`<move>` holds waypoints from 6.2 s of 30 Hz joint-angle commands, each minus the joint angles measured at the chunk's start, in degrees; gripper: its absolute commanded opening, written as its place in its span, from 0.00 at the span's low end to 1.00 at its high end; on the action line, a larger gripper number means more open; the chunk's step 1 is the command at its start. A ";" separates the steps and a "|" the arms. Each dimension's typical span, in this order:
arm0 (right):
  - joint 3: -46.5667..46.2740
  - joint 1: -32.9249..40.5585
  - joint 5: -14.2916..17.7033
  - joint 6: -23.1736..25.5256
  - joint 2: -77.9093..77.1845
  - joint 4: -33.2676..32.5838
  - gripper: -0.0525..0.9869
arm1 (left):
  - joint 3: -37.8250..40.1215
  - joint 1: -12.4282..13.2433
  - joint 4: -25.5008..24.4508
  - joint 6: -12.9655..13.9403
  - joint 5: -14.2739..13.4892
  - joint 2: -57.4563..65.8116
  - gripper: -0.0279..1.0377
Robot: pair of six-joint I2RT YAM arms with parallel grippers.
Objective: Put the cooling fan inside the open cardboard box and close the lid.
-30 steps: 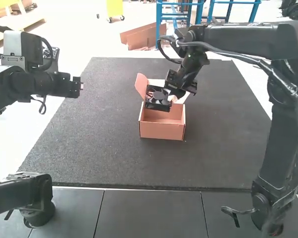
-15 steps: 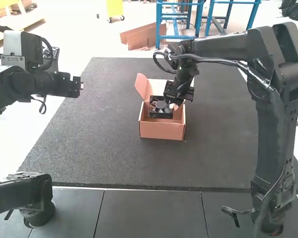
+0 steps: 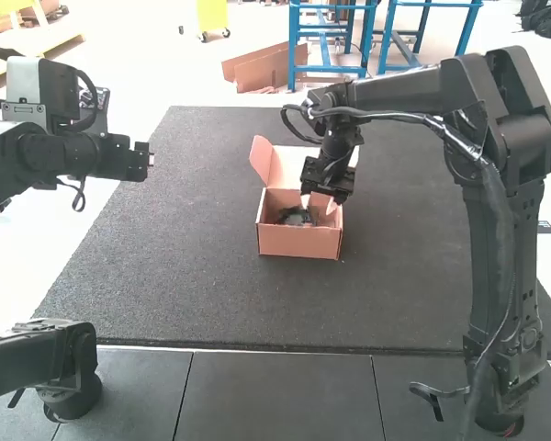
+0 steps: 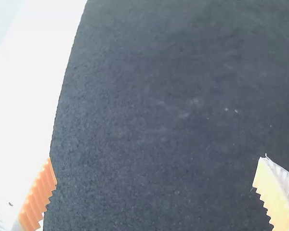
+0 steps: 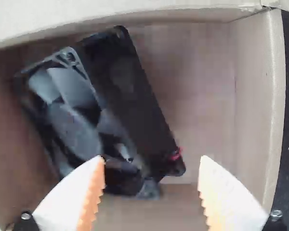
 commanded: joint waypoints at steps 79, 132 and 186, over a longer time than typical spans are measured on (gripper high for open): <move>4.88 -15.20 -4.84 -19.59 -3.95 16.34 0.77 | 30.17 -18.83 17.98 -6.35 4.73 51.99 0.94; 4.79 -10.63 2.37 -22.93 -5.97 11.68 0.04 | 30.35 -19.01 17.89 -6.35 4.65 52.08 0.94; -13.67 -0.87 11.07 -21.79 -19.50 11.33 0.04 | 24.37 -21.12 10.77 -6.43 4.65 44.78 0.94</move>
